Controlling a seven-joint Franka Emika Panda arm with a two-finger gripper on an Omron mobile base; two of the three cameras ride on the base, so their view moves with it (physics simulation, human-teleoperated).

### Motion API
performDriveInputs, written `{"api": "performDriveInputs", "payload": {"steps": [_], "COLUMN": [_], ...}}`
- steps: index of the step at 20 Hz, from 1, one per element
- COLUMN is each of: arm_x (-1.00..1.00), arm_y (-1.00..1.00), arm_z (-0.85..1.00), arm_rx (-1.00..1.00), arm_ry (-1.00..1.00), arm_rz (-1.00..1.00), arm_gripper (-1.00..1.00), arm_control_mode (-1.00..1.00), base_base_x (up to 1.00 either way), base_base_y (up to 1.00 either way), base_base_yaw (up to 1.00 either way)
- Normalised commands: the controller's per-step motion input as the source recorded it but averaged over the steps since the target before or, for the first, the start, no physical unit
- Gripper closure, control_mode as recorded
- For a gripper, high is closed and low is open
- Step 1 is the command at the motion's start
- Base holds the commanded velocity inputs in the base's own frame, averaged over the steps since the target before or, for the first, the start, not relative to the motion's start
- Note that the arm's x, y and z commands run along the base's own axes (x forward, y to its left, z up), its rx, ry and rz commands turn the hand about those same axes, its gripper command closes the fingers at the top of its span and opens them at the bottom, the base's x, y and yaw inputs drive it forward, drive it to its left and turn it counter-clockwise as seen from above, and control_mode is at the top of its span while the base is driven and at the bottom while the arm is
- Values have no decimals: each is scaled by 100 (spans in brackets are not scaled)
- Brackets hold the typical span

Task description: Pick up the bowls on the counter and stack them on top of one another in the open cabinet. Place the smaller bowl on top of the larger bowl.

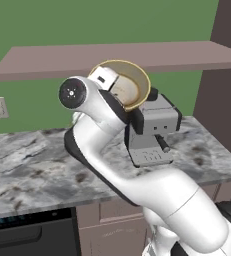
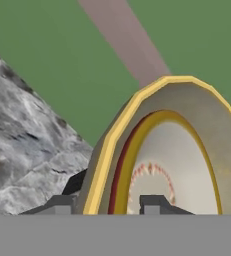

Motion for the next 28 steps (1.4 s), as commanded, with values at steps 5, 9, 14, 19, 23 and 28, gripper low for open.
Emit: {"api": "performDriveInputs", "payload": {"steps": [5, 9, 14, 19, 23, 28], "arm_x": [-4, 0, 12, 27, 25, 23], "arm_y": [-13, -18, -16, -12, -12, -9], "arm_z": [46, 45, 35, 22, 28, 32], "arm_rx": [0, 0, 0, 2, 2, 2], "arm_ry": [-8, -4, 0, 0, 0, 0], "arm_rz": [0, 0, 0, 0, 0, 0], "arm_gripper": [100, 100, 100, 100, 100, 100], "arm_control_mode": [-100, -100, -100, -100, -100, -100], "base_base_x": [0, 0, 0, 0, 0, 0], "base_base_y": [0, 0, 0, 0, 0, 0], "base_base_yaw": [0, 0, 0, 0, 0, 0]}}
